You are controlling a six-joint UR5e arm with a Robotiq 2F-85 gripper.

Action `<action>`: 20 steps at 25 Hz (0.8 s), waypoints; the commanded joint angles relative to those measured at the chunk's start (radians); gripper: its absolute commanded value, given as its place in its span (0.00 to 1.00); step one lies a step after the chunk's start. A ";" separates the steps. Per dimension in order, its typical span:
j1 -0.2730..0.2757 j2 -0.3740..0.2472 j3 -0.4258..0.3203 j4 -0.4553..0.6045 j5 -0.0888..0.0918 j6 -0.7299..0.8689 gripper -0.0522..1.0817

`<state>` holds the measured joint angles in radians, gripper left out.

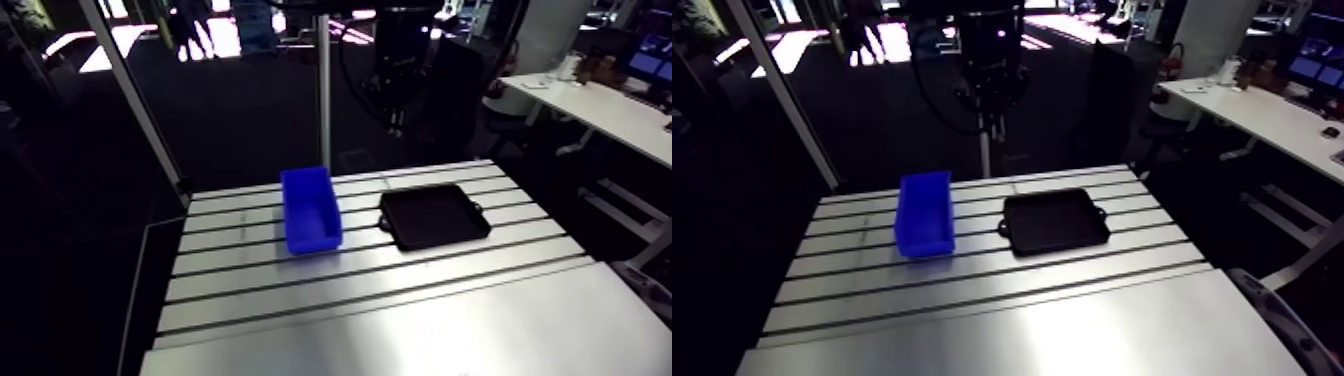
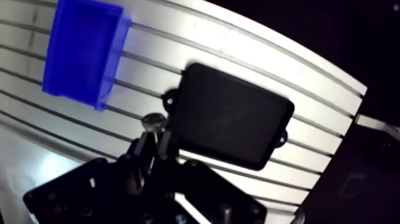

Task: Pick up the M10 bolt from the tray and put it into the blue bin.

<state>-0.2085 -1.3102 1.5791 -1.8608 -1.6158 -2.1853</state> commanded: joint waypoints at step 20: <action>0.176 0.013 0.022 0.062 0.007 -0.793 0.92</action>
<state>-0.0530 -1.3018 1.5545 -1.7487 -1.5826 -2.9409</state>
